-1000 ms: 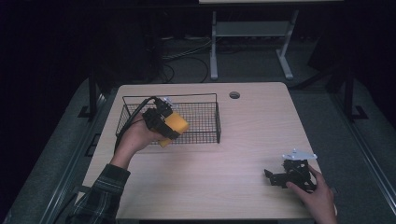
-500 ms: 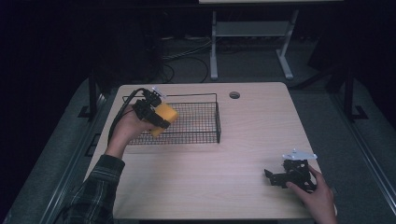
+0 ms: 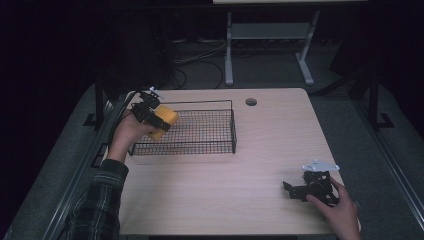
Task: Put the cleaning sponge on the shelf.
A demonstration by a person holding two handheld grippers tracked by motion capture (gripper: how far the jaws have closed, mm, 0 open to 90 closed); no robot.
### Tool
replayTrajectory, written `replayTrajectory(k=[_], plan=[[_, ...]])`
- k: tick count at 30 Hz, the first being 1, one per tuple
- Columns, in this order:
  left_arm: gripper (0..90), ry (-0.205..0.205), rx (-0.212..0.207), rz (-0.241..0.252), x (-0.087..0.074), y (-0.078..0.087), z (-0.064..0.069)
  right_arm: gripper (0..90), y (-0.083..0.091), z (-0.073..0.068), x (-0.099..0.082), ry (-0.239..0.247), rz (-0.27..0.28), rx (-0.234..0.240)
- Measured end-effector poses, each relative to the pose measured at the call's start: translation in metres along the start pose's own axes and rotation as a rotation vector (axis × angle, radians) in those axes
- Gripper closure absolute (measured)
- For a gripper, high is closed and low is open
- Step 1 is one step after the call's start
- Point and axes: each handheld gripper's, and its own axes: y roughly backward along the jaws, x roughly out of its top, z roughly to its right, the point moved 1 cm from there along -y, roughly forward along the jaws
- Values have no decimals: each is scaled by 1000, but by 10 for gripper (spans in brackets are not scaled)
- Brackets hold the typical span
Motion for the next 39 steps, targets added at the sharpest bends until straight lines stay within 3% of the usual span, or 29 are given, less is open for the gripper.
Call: replayTrajectory(k=[10, 23, 39], plan=[[227, 46, 38, -19, -6, -8, -23, 1, 0, 0, 0, -1, 0, 1], [227, 104, 37, -46, -20, -26, -43, 1, 0, 0, 0, -2, 0, 2], [226, 111, 23, -105, -22, -50, -45, 1, 0, 0, 0, -1, 0, 1]])
